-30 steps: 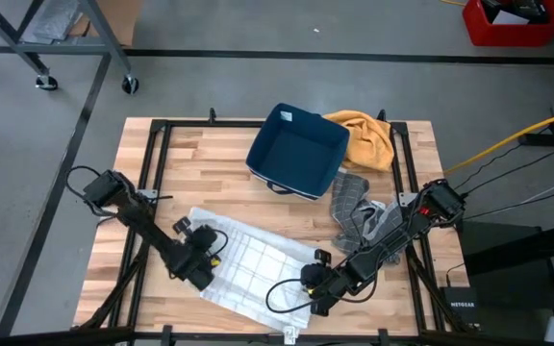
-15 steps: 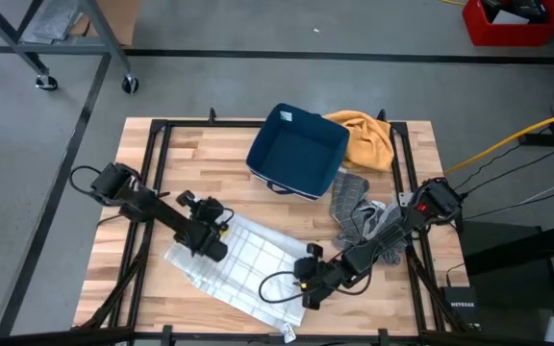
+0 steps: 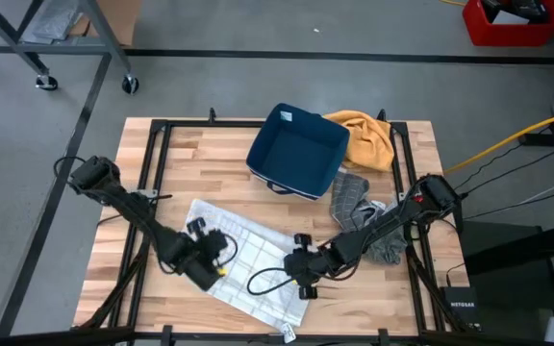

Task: Fold towel
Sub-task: Fold the white patterned towel

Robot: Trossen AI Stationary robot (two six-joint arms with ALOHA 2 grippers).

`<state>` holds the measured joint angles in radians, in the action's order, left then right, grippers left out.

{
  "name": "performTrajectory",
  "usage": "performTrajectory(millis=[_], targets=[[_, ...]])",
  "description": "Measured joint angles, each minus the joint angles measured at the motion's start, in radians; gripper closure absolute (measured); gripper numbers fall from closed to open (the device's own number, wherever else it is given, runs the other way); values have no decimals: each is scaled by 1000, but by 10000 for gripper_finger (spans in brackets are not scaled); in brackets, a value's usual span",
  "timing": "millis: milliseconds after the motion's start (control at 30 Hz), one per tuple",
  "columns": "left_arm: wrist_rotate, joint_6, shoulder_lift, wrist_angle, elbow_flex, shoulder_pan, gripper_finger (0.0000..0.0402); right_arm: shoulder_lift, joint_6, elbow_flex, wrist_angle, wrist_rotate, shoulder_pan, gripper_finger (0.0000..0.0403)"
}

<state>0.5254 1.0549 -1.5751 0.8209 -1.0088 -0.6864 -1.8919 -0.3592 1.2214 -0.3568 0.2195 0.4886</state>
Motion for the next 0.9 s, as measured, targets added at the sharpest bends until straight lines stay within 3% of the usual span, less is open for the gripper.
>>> performTrajectory(millis=[233,500,733,900], targets=[[-25,185,-42,-19,39,-97,401,-3,1,3,-204,33,-33,247],[-24,352,-113,-20,130,-107,401,-3,-1,0,-212,-9,-44,247],[47,371,-122,16,190,-48,401,-3,-2,0,-195,-109,-44,247],[102,261,-123,14,234,32,401,-3,-2,0,-106,-134,-44,247]])
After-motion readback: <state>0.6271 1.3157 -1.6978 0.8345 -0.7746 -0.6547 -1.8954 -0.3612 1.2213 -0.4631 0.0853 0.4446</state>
